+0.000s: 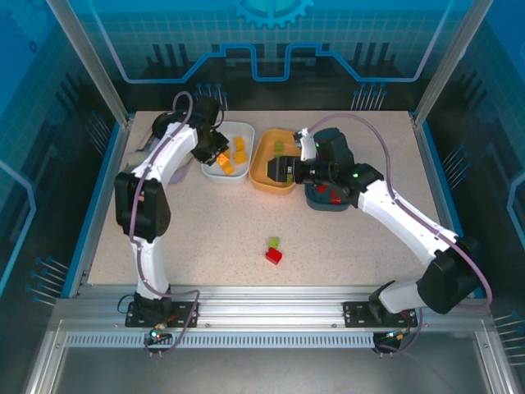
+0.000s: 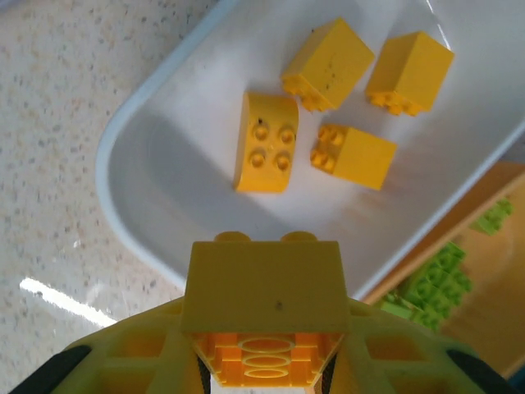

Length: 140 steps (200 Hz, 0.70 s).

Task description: Sort the legos into containers by color

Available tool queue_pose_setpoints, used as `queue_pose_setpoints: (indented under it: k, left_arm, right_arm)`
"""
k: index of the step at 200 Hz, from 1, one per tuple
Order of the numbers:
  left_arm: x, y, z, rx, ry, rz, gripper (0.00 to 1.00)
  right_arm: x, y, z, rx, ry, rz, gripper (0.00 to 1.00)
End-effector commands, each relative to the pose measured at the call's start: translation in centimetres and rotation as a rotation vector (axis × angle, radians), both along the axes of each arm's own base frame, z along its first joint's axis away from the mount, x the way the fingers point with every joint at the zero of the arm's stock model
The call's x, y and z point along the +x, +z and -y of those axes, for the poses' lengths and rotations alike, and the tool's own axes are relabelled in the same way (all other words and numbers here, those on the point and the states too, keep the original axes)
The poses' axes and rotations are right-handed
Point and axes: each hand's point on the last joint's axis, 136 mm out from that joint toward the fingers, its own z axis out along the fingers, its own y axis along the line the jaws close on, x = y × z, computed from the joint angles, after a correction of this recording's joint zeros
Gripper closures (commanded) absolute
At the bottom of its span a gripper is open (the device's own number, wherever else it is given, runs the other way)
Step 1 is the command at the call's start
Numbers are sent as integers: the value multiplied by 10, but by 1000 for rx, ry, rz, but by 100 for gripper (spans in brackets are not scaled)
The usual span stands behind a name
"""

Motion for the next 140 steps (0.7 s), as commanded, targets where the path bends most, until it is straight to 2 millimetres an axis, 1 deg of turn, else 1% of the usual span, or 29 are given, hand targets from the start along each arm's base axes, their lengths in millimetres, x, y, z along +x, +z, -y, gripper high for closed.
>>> queue_pose_setpoints:
  k: [1, 32, 44, 54, 92, 115, 140]
  left_arm:
    - [4, -8, -13, 104, -74, -45, 71]
    - [11, -31, -25, 196, -93, -115, 71]
    - [12, -41, -26, 217, -105, -139, 70]
    - [13, -46, -27, 230, -109, -149, 70]
    - [14, -66, -23, 249, -136, -190, 66]
    - [11, -72, -22, 259, -139, -215, 62]
    - [9, -73, -19, 255, -141, -223, 57]
  right_arm:
    - [-2, -3, 0, -20, 16, -43, 19]
    - [-3, -14, 2, -40, 12, -60, 19]
    - [-3, -18, 3, -46, 11, -68, 19]
    - [-3, -21, 3, -51, 11, -73, 19]
    - [-6, -37, 7, -104, 23, -101, 19]
    - [-14, -56, 15, -211, 39, -124, 20]
    - [-30, -81, 25, -333, 69, -157, 21]
